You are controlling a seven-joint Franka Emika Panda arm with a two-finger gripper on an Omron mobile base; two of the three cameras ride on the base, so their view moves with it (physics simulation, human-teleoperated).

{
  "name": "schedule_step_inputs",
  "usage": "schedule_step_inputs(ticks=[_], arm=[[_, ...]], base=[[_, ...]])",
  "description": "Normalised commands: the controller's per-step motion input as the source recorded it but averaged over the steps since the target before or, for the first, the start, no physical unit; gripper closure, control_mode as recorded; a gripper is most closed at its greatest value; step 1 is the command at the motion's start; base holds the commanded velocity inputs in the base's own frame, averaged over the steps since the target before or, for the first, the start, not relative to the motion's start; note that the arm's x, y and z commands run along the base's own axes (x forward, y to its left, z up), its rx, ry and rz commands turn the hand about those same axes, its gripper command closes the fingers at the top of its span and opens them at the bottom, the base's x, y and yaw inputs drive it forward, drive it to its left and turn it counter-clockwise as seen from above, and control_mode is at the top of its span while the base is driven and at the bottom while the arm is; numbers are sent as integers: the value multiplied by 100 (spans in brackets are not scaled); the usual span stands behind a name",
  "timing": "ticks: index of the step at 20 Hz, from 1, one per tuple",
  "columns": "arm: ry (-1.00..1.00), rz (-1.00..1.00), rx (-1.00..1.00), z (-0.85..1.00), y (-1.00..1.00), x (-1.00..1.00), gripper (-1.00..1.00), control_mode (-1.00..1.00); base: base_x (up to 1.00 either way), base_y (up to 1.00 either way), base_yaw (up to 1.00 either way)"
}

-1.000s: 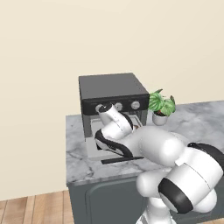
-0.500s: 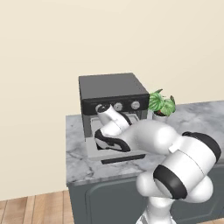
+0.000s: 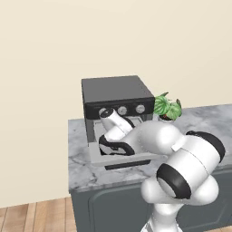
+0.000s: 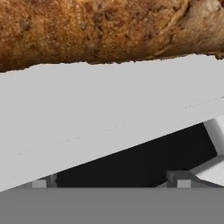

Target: Pull the toaster oven rack outwards. Pick up the baguette from the plate and place it on the toaster oven rack. Close the toaster oven door fully and set the temperature to the lowest setting.

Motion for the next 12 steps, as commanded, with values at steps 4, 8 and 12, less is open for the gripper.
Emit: schedule_step_inputs(ticks=[4,8,12], arm=[[-2,0,0,-6,0,31,-100,-100],[-2,0,0,-4,0,41,-100,-100],[-1,0,0,-3,0,47,-100,-100]], base=[[0,0,0],[0,0,0],[0,0,0]])
